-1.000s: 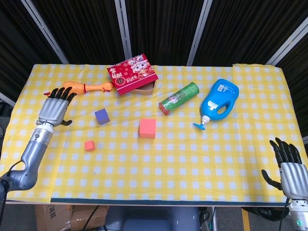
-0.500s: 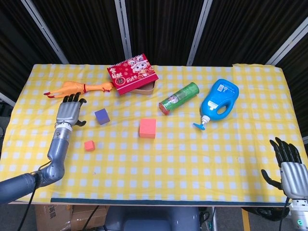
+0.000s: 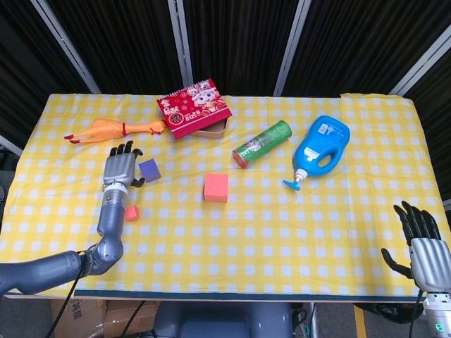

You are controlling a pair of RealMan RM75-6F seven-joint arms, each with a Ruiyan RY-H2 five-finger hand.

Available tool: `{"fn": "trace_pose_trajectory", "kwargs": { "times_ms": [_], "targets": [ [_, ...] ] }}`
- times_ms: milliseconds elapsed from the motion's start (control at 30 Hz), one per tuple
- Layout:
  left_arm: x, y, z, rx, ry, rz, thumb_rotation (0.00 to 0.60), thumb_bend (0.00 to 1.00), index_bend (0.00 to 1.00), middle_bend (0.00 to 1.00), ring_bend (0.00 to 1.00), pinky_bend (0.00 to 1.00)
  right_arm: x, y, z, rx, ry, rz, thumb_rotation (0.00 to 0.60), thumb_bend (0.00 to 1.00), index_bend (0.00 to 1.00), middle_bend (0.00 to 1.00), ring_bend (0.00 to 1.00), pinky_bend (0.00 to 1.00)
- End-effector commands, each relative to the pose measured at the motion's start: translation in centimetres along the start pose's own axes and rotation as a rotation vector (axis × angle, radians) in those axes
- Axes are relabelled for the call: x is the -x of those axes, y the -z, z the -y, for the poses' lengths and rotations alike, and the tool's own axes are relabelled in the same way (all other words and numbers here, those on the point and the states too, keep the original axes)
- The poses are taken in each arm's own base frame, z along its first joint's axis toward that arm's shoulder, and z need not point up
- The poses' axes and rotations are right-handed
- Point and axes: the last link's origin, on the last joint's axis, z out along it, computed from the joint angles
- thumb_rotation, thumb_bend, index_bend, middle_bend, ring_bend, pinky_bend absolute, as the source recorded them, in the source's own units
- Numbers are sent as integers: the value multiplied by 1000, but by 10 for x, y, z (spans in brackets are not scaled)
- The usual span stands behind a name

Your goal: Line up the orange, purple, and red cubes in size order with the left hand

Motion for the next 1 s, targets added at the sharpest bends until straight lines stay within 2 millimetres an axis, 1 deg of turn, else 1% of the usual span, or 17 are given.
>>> {"fn": "trace_pose_trajectory", "kwargs": {
  "times_ms": [33, 300, 767, 933, 1000],
  "targets": [
    [2, -2, -5, -7, -9, 4, 600, 337, 228, 0, 0, 10, 0, 0, 0, -1, -1, 0, 600, 367, 0, 0, 0, 36],
    [8, -10, -14, -26, -26, 17, 600, 337, 229, 0, 0, 10, -2, 0, 0, -2, -20, -17, 600, 367, 0, 0, 0, 36],
    [19, -19, -17, -54, -35, 37, 600, 337, 245, 0, 0, 10, -3, 0, -1, -1, -29, -18, 600, 367, 0, 0, 0, 36],
    [25, -20, -17, -61, -43, 46, 600, 337, 273, 0, 0, 10, -3, 0, -1, -1, -31, -20, 600, 367, 0, 0, 0, 36],
    [26, -20, -17, -63, -40, 50, 600, 352, 309, 0, 0, 10, -3, 0, -1, -1, -32, -21, 600, 367, 0, 0, 0, 36]
  ]
}}
